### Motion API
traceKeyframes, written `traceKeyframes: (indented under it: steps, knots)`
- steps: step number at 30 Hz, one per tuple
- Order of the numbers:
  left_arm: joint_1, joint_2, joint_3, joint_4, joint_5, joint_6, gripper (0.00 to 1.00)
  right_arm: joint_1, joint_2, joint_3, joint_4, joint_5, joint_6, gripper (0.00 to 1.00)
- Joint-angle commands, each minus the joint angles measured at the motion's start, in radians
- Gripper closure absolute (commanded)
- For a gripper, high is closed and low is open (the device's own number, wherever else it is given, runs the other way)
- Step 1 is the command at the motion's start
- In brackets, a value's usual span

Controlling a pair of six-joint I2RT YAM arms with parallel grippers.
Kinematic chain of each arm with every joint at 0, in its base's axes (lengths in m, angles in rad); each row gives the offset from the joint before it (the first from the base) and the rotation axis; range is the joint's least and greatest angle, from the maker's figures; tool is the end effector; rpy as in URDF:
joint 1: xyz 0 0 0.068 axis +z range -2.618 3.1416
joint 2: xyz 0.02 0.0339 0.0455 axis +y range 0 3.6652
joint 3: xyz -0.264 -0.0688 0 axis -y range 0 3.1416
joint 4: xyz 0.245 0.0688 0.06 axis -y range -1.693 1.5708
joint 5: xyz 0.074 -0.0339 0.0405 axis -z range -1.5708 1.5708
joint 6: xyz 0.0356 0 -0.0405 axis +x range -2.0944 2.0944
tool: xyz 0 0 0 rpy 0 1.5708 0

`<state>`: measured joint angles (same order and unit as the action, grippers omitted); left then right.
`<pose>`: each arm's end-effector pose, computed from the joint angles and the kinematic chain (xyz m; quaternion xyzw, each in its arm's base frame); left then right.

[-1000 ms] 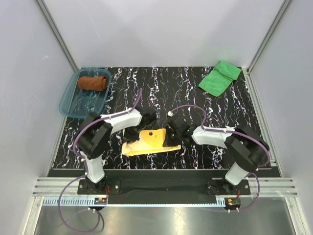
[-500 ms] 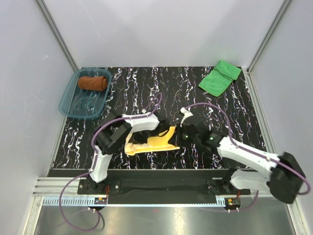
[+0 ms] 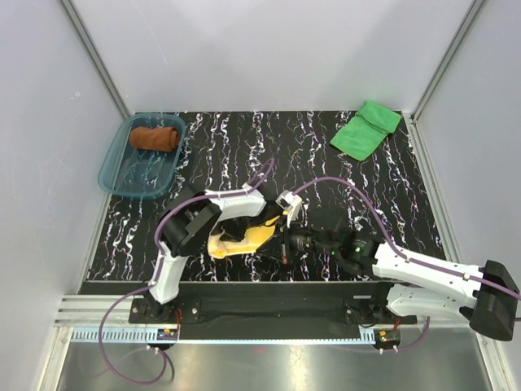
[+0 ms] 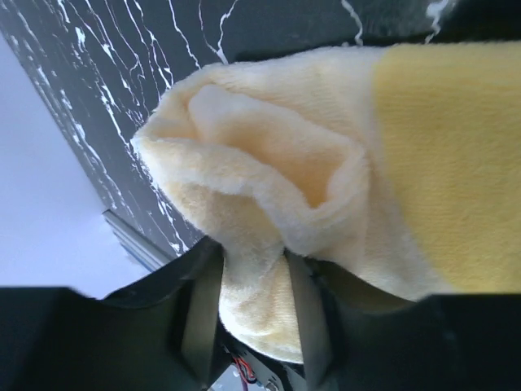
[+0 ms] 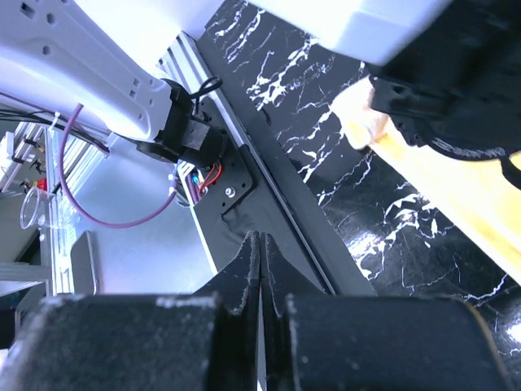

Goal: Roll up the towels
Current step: Roll the towel

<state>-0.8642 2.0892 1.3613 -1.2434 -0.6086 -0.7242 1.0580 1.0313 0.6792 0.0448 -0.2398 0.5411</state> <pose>0.2319 -0.2404 0.1296 0.1248 0.9285 0.3412 0.0764 0.1097 0.2120 0.2790 -0.2731 0.7565 0.4877 0.3395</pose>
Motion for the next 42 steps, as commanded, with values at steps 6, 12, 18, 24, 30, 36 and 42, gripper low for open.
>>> traceKeyframes:
  steps: [6,12,18,24,30,36,42]
  knots:
    - [-0.009,-0.130,-0.107,0.450,0.307,-0.029,0.40,0.033,-0.094,0.020,-0.008,0.057,-0.026,1.00]
    - [0.019,-0.239,-0.076,0.421,0.282,-0.015,0.28,0.036,-0.183,0.057,-0.103,0.086,-0.026,1.00]
    - [0.076,-0.435,-0.105,0.417,0.273,-0.001,0.17,0.036,-0.224,0.059,-0.167,0.149,-0.020,1.00]
    - [0.093,-0.641,-0.328,0.573,0.369,-0.070,0.07,0.034,-0.238,0.063,-0.278,0.352,-0.012,1.00]
    - [0.168,-0.765,-0.727,1.019,0.654,-0.101,0.01,0.034,-0.292,0.040,-0.327,0.447,0.002,1.00]
    - [0.175,-0.722,-0.821,1.228,0.744,-0.118,0.02,0.034,-0.301,0.022,-0.355,0.465,0.014,1.00]
    - [0.179,-0.643,-0.829,1.303,0.759,-0.142,0.10,0.033,-0.303,0.013,-0.356,0.473,0.025,1.00]
